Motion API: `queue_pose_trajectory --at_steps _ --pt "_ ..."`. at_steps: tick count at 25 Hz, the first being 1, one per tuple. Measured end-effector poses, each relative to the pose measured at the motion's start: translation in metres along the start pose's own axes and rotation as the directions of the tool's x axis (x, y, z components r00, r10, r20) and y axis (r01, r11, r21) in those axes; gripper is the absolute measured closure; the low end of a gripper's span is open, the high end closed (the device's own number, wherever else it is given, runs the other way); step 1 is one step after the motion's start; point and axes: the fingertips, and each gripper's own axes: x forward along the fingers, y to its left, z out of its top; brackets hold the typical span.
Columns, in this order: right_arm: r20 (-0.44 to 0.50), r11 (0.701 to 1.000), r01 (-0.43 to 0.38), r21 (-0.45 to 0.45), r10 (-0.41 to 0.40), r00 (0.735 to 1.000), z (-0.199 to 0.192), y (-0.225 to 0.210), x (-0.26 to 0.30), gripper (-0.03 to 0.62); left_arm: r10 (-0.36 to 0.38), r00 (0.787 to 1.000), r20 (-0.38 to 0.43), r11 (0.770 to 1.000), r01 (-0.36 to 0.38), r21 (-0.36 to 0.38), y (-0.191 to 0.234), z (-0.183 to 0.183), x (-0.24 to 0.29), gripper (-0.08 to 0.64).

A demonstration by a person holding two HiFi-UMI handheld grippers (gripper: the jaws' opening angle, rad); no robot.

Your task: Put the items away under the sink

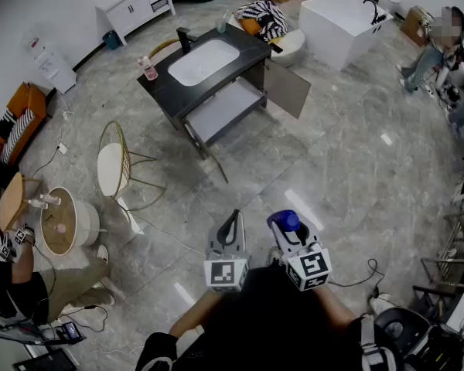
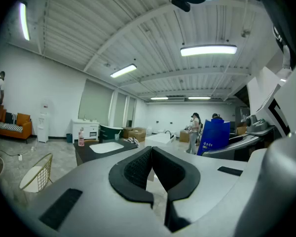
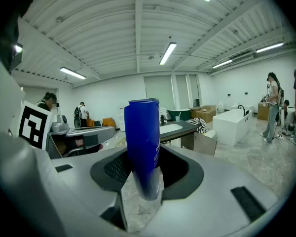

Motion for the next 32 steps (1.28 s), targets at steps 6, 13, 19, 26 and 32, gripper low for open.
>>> queue_pose_trajectory --at_steps 6,13,19,26,32 --pt "0.007 1.0 0.002 -0.002 -0.002 1.0 -0.002 0.007 0.007 0.433 -0.01 1.0 0.003 1.0 0.01 0.001 0.008 -0.001 0.0 0.543" --pt "0.007 1.0 0.021 0.008 -0.021 1.0 0.001 0.012 0.016 0.433 -0.026 1.0 0.007 1.0 0.026 -0.001 0.019 -0.001 0.001 0.543" --pt "0.004 0.999 0.036 0.024 -0.036 0.999 0.001 0.027 0.029 0.433 -0.038 0.999 0.0 0.999 0.038 -0.015 0.038 -0.003 -0.003 0.543" --pt "0.023 0.998 0.051 0.041 -0.052 0.998 0.005 0.039 0.048 0.433 -0.066 0.998 0.003 0.998 0.066 -0.001 0.052 -0.004 0.002 0.543" --pt "0.022 0.998 0.038 0.043 -0.039 0.999 0.009 0.016 0.069 0.434 -0.034 0.999 -0.002 0.999 0.034 -0.026 0.058 -0.005 0.026 0.543"
